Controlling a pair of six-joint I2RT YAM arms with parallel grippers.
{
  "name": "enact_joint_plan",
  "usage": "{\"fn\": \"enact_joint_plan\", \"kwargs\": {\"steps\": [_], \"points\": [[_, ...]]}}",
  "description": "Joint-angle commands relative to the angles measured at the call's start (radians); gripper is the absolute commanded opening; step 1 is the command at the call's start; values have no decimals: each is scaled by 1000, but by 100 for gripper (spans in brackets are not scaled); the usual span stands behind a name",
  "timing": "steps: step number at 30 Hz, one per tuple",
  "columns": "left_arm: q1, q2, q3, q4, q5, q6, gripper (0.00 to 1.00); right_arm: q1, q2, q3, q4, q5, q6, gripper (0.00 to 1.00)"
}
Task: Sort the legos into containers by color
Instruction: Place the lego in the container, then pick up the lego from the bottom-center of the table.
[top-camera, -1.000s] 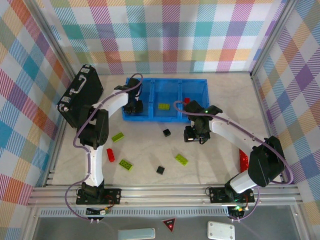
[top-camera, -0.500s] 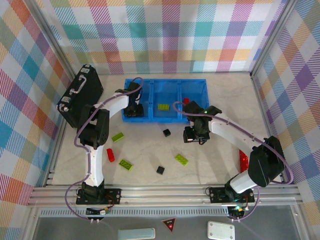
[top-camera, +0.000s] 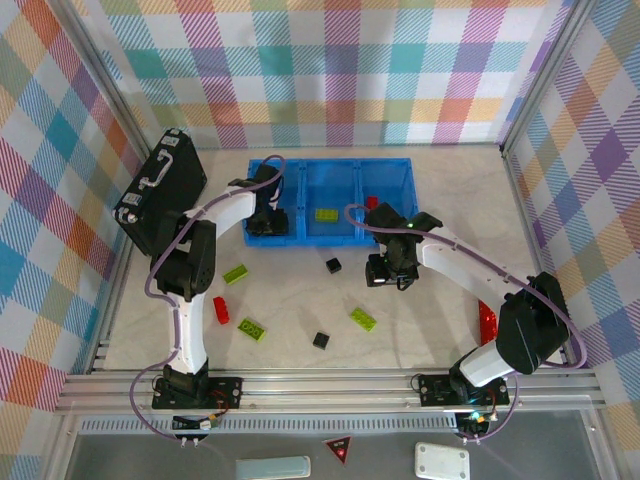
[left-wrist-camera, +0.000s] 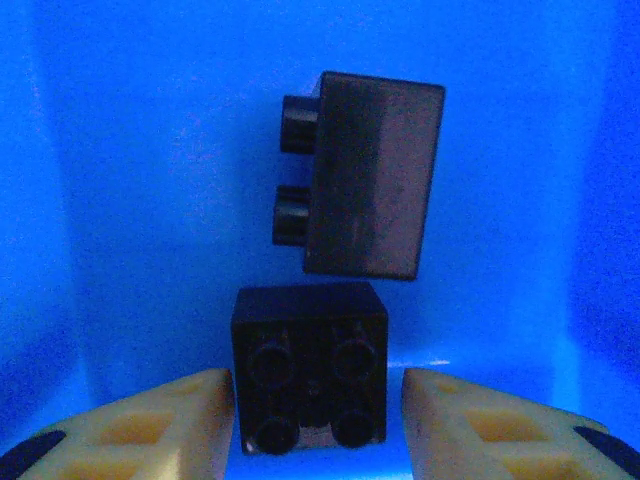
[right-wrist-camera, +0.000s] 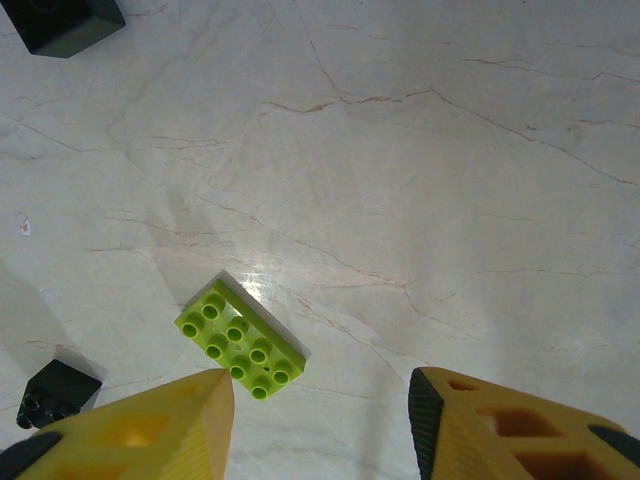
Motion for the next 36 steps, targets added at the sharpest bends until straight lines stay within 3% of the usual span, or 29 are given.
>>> {"fn": "enact_joint_plan", "kwargs": {"steps": [1,23,36], "points": [[-3,-60,-9,-42,9,-11,48,9,-30,9,-26,14,15,51],[-3,-161,-24,-78,15,-8,50,35,-44,1,-26,19,30,52],[17,-310,-104,-108,21,14,50,70,33,51,-23,23,30,53]]}}
